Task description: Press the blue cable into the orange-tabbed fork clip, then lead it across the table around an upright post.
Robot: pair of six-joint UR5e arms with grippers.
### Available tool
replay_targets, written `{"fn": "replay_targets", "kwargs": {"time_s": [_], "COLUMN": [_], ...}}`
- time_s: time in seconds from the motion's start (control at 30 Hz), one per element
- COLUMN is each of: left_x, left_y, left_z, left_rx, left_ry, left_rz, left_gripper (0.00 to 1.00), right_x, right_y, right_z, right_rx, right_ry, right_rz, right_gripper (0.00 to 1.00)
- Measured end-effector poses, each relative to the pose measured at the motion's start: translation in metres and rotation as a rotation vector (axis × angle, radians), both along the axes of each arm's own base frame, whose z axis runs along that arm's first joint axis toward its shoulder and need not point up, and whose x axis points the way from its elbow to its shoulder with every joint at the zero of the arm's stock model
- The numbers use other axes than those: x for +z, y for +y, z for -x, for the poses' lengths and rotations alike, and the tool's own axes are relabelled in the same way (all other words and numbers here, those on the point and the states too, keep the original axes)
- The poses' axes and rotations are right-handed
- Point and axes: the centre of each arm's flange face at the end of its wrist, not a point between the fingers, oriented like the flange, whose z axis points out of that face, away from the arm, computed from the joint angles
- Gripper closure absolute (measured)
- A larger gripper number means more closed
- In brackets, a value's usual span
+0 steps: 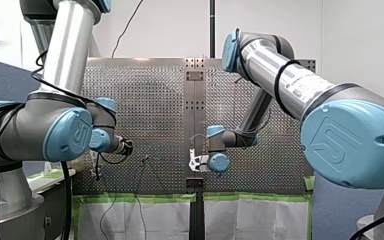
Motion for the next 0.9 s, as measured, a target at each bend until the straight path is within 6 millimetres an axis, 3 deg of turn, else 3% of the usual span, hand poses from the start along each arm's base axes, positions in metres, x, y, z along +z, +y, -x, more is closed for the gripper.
{"fn": "replay_targets", "kwargs": {"time_s": [0.33, 0.53, 0.77, 0.9], "left_x": [-0.019, -0.039, -0.066, -0.07], "left_y": [-0.024, -0.042, -0.045, -0.045], "left_z": [-0.011, -0.003, 0.009, 0.008], "left_rx": [-0.024, -0.025, -0.012, -0.01], "left_ry": [-0.01, 0.014, 0.082, 0.089], "left_rz": [-0.077, -0.092, -0.111, -0.113], "left_gripper": [0.0, 0.0, 0.0, 0.0], "right_x": [0.0, 0.0, 0.0, 0.0], "right_y": [0.001, 0.001, 0.001, 0.001], "right_z": [-0.001, -0.001, -0.001, -0.001], "right_rx": [0.003, 0.005, 0.005, 0.005], "right_ry": [-0.002, -0.001, 0.0, 0.001], "right_rz": [0.0, 0.0, 0.0, -0.001], "right_gripper": [1.0, 1.0, 1.0, 1.0]}}
